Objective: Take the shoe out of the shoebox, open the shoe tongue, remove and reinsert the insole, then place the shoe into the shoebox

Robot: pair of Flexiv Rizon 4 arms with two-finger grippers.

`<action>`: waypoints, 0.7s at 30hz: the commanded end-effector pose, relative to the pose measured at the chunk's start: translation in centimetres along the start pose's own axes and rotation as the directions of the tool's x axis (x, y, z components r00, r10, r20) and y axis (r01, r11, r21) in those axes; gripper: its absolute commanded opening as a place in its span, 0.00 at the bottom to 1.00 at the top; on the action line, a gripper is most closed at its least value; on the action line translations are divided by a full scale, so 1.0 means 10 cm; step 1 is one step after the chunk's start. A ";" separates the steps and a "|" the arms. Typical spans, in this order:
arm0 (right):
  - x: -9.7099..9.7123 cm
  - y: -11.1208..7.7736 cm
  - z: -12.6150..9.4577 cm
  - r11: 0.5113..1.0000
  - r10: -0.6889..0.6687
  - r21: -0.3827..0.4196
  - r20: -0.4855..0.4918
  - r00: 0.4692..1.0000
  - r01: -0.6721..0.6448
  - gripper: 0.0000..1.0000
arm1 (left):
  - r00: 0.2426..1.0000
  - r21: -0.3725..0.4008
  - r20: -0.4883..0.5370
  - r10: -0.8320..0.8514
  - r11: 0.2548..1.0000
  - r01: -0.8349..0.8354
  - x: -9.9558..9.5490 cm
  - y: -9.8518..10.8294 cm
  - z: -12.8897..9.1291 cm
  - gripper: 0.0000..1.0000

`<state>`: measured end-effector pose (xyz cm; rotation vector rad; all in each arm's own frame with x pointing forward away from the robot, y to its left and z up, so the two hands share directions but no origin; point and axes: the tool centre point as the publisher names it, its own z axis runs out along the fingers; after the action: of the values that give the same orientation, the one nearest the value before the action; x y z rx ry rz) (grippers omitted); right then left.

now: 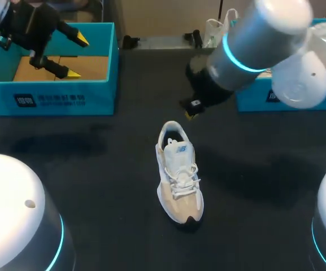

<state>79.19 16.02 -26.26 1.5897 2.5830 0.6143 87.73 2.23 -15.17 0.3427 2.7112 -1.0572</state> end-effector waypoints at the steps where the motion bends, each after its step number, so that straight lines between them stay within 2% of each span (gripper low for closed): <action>1: 0.16 0.13 0.15 0.998 0.010 0.063 0.229 0.973 -0.025 0.00 | 1.000 -0.004 0.000 0.000 1.000 0.000 0.00 0.00 0.00 1.00; 6: 0.25 0.11 0.26 0.993 0.030 0.100 0.300 0.953 -0.063 0.00 | 1.000 -0.004 0.000 0.000 1.000 0.000 0.00 0.00 0.00 1.00; 15: 0.32 -0.01 0.48 0.980 0.154 0.080 0.284 0.946 -0.183 0.00 | 1.000 -0.004 0.000 0.000 1.000 0.000 0.00 0.00 0.00 1.00; 21: 0.37 -0.11 0.56 0.969 0.187 0.100 0.295 0.937 -0.225 0.00 | 1.000 -0.004 0.000 0.000 1.000 0.000 0.00 0.00 0.00 1.00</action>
<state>77.92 20.21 -30.71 1.8480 2.3115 0.2161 87.70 2.20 -15.21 0.3426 2.7096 -1.0567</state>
